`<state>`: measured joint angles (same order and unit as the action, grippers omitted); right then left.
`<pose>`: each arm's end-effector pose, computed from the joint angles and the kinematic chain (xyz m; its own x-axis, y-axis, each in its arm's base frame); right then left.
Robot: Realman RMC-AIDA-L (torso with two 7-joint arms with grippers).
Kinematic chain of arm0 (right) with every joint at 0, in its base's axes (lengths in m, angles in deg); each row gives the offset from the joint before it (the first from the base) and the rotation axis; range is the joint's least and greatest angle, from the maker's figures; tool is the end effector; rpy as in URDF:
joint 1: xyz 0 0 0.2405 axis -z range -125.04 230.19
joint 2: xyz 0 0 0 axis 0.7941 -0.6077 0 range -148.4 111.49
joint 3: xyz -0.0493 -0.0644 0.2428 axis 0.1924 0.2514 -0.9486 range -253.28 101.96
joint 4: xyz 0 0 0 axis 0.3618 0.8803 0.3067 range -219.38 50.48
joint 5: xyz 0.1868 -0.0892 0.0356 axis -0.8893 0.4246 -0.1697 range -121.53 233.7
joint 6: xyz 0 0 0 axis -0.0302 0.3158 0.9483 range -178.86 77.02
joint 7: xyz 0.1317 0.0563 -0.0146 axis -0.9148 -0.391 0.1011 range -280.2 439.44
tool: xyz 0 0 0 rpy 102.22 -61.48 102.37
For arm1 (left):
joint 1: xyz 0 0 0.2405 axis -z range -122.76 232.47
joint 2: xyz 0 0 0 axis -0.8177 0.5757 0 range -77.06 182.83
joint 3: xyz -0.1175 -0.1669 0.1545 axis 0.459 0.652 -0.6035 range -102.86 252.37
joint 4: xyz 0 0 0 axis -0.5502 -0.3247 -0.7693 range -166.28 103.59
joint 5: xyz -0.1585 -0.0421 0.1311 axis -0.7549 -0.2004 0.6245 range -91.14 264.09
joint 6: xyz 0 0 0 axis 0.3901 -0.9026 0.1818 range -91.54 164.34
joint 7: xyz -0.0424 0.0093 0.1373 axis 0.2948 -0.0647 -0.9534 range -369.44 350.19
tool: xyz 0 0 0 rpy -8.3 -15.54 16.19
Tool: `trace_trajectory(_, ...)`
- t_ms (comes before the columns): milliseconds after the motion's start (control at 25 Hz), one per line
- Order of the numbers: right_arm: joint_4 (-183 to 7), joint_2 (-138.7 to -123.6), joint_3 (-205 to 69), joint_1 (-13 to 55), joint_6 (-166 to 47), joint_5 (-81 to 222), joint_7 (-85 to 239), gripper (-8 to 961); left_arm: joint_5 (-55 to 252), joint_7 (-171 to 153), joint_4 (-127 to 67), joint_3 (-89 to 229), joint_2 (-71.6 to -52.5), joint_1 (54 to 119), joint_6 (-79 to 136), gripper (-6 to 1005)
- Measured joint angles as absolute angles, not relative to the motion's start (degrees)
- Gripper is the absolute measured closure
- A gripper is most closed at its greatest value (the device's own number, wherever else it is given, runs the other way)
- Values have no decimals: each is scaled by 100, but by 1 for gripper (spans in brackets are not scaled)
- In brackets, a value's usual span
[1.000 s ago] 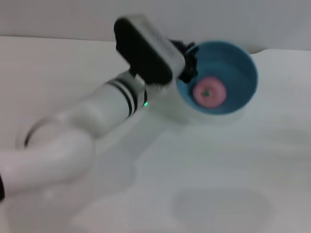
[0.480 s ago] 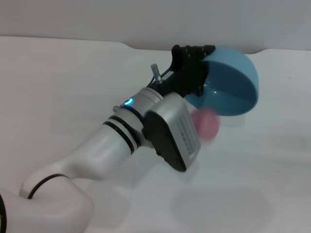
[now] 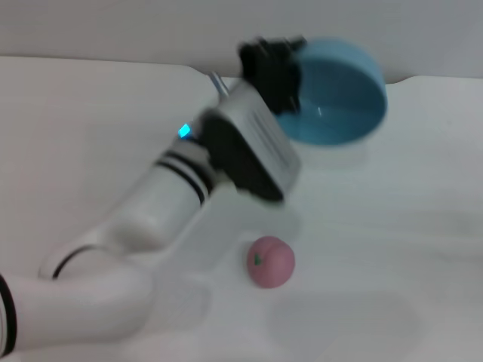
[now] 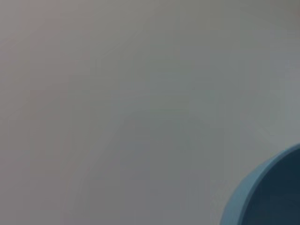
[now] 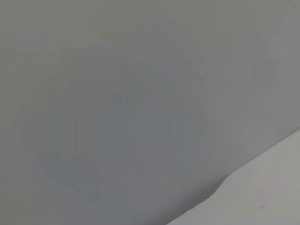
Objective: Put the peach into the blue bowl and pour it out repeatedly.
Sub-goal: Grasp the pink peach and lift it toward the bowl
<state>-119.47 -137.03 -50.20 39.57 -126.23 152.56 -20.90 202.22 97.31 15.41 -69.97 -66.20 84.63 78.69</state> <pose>0.3854 0.2740 0.0670 0.0911 -0.4387 -0.8940 -0.9862 -0.1645 -0.0198 -0.1576 0.3448 -0.1154 0.9169 -0.3923 -0.0733 -0.2064 -0.3089 -0.9284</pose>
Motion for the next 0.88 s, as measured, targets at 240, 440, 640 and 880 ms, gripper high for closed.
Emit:
trace_trajectory(240,-11893,-13691,-4906,3739,-12708,15308,-1992,425,19787,10724,2087,-5192,-6558,8479,5819,1000)
trace_trajectory(440,-11884,-13677,-4479,3480,-12819,15322,-1781,425,19783,11053,2107,-2508,-6527,8816,2002,1000)
trace_trajectory(640,-11911,-13655,-3798,3050,-12789,15751,-1753,425,20145,11363,1798,3,-6404,9165,-1002,1000)
trace_trajectory(880,-11912,-13688,-3210,2221,-12784,16786,-1751,424,21808,13174,1896,938,-6050,9154,-2644,1000)
